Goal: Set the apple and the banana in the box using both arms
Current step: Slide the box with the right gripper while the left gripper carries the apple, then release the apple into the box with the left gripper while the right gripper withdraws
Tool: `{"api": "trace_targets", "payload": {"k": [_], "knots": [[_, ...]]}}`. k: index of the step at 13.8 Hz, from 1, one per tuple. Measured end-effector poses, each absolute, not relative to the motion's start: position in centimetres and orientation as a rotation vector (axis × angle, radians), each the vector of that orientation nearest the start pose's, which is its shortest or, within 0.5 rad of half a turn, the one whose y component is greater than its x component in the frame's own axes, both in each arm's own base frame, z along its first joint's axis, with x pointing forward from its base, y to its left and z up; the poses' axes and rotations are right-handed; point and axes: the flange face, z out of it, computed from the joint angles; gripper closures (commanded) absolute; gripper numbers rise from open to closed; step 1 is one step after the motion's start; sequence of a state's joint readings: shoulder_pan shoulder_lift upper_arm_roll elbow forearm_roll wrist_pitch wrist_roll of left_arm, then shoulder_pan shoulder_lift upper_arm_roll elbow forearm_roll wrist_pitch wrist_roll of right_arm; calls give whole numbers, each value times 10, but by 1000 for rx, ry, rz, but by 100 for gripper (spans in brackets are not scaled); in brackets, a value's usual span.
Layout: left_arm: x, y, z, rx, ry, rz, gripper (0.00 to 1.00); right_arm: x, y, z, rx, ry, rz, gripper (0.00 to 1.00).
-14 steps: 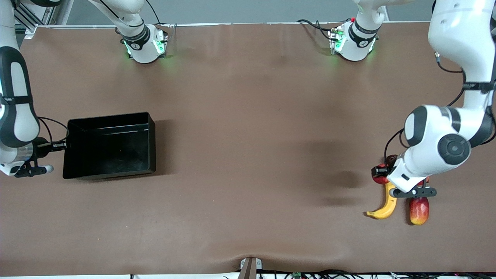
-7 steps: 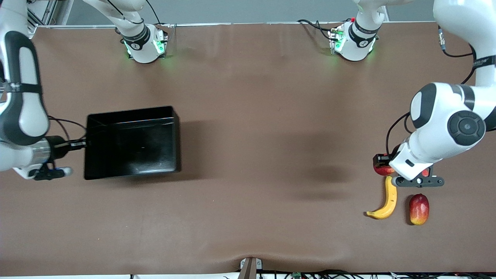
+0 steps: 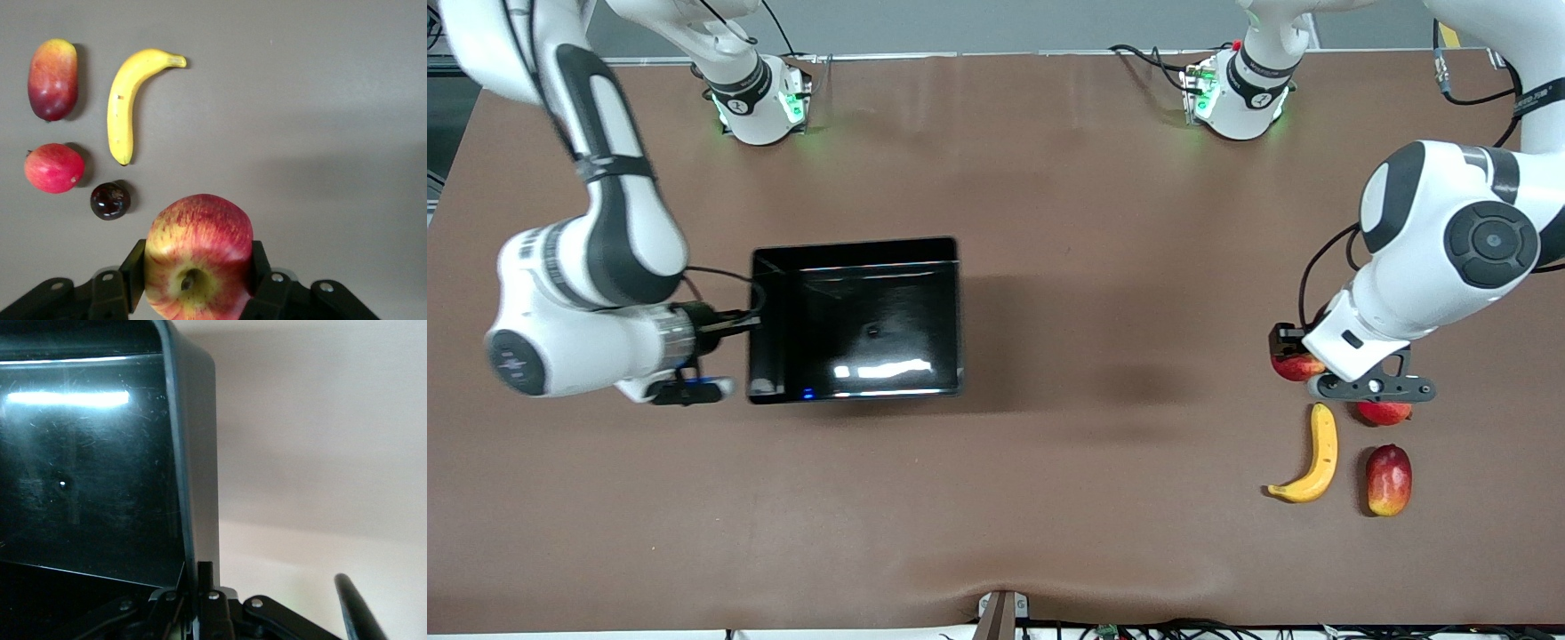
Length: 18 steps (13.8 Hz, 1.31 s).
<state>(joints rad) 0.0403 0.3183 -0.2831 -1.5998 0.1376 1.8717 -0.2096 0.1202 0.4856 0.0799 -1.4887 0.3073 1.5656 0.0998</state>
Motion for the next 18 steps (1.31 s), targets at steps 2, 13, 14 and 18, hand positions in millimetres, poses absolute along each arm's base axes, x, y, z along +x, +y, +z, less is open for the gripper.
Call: {"api": "trace_targets", "payload": {"k": [2, 13, 14, 18], "knots": [[629, -150, 451, -3098, 72, 54, 100, 624, 204, 374, -2804, -15, 583, 100], [580, -285, 421, -3113, -100, 153, 100, 568, 428, 249, -2877, 221, 353, 84], [581, -290, 407, -3119, -93, 169, 100, 568, 430, 244, -2877, 222, 350, 30], [583, -315, 352, -3148, -44, 223, 100, 570, 439, 257, -2869, 189, 314, 0]]}}
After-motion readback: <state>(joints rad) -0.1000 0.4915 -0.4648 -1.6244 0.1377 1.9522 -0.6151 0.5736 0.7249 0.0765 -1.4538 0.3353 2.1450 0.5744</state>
